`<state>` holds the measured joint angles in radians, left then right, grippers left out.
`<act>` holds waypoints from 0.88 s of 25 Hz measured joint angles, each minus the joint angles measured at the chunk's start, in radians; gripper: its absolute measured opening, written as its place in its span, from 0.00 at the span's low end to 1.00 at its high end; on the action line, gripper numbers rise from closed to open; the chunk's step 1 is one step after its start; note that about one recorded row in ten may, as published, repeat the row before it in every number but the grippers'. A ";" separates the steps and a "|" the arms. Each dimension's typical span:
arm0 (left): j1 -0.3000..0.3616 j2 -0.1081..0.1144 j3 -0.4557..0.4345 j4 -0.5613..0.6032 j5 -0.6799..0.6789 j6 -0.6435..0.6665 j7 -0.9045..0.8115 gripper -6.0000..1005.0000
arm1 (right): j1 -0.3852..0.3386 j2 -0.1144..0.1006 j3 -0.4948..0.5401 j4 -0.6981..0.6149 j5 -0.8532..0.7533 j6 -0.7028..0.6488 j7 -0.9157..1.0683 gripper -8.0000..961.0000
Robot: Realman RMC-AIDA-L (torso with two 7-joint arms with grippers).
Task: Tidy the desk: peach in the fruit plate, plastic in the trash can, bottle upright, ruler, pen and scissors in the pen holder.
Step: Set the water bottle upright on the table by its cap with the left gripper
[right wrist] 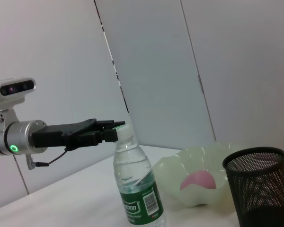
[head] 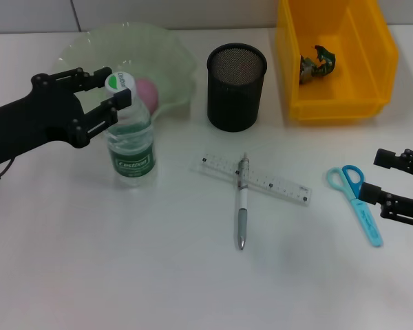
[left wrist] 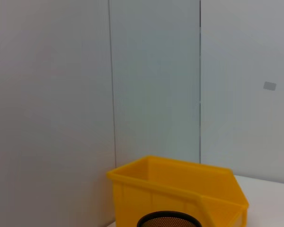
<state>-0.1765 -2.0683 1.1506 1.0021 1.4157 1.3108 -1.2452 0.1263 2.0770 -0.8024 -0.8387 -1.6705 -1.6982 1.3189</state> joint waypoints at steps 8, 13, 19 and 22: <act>-0.003 -0.004 -0.008 -0.020 -0.001 -0.008 0.010 0.46 | 0.004 0.000 -0.001 0.000 -0.004 0.000 0.003 0.81; -0.008 -0.003 -0.008 -0.032 -0.001 -0.006 0.015 0.48 | 0.005 0.000 -0.001 -0.001 -0.012 0.000 0.012 0.81; 0.009 -0.003 -0.030 0.015 -0.015 0.053 0.006 0.75 | 0.000 0.000 0.006 -0.027 -0.013 -0.020 0.014 0.81; 0.022 -0.003 -0.042 0.029 -0.056 0.108 0.009 0.80 | -0.009 0.000 0.029 -0.097 -0.017 -0.049 0.071 0.81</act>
<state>-0.1543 -2.0709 1.1091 1.0308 1.3599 1.4192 -1.2360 0.1174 2.0770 -0.7738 -0.9354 -1.6872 -1.7475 1.3902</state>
